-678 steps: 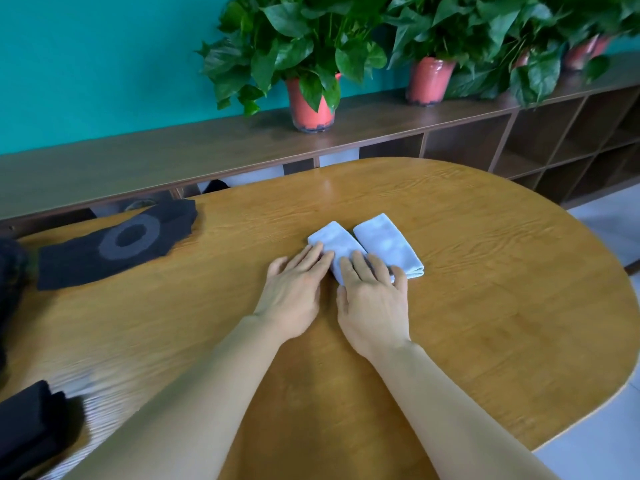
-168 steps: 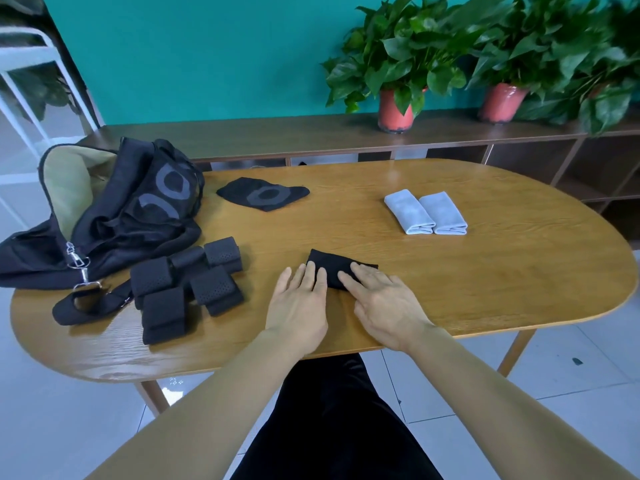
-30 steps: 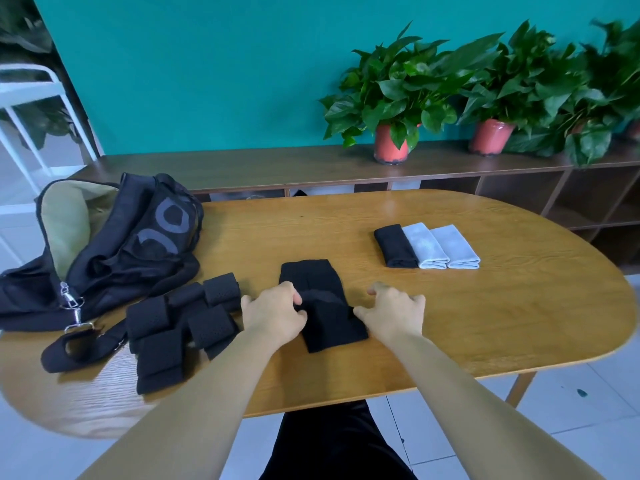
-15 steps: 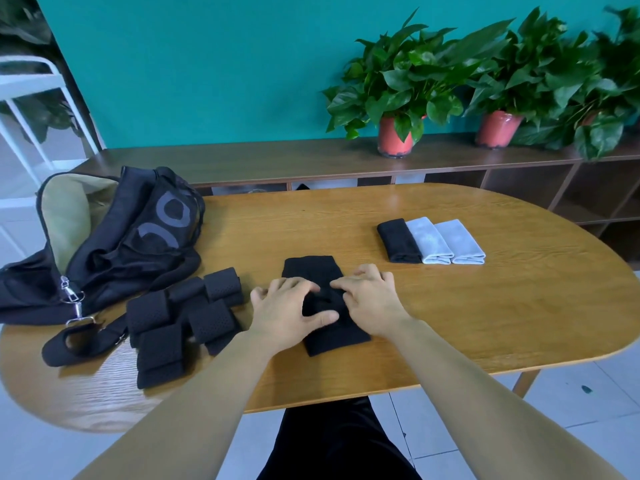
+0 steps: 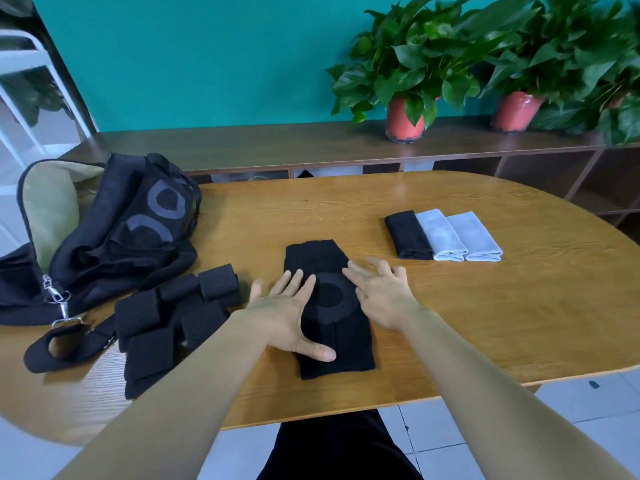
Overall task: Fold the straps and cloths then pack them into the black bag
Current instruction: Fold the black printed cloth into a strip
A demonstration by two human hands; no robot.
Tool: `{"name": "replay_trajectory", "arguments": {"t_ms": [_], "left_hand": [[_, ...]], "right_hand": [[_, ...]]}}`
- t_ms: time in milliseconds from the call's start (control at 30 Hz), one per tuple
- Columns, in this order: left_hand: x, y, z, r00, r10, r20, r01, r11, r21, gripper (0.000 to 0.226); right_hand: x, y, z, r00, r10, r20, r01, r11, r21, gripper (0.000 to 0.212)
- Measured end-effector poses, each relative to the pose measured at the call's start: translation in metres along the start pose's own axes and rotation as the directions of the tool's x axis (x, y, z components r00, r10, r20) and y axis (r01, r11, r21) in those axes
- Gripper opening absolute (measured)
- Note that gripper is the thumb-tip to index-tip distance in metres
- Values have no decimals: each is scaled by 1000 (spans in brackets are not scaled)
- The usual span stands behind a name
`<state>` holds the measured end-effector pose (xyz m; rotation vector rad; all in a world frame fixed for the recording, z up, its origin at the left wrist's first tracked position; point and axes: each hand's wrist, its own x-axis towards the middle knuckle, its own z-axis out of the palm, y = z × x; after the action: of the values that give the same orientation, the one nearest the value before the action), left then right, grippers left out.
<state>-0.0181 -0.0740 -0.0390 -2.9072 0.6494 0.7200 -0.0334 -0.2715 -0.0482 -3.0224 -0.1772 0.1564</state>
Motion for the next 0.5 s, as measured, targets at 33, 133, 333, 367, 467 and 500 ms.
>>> {"name": "replay_trajectory", "arguments": {"t_ms": [33, 133, 333, 367, 467, 500], "left_hand": [[0, 0, 0, 1000, 5, 11, -5, 1000, 13, 141], [-3, -1, -2, 1000, 12, 8, -13, 1000, 6, 143], [4, -5, -25, 984, -21, -179, 19, 1000, -10, 114], [9, -5, -27, 979, -35, -201, 38, 999, 10, 102], [23, -5, -29, 960, -54, -274, 54, 999, -5, 67], [28, -2, -29, 954, -49, -295, 44, 999, -24, 62]], "right_hand": [[-1, 0, 1, 1000, -10, -7, 10, 1000, -26, 52], [-4, 0, 2, 998, -42, -38, 40, 998, -48, 49], [-1, -5, -9, 979, -65, -194, 70, 997, 20, 46], [3, -7, -11, 977, -79, -200, 81, 997, 3, 47], [17, -15, -13, 980, -94, -177, 90, 995, -31, 51], [23, -17, -12, 982, -96, -163, 91, 995, -36, 53]]}}
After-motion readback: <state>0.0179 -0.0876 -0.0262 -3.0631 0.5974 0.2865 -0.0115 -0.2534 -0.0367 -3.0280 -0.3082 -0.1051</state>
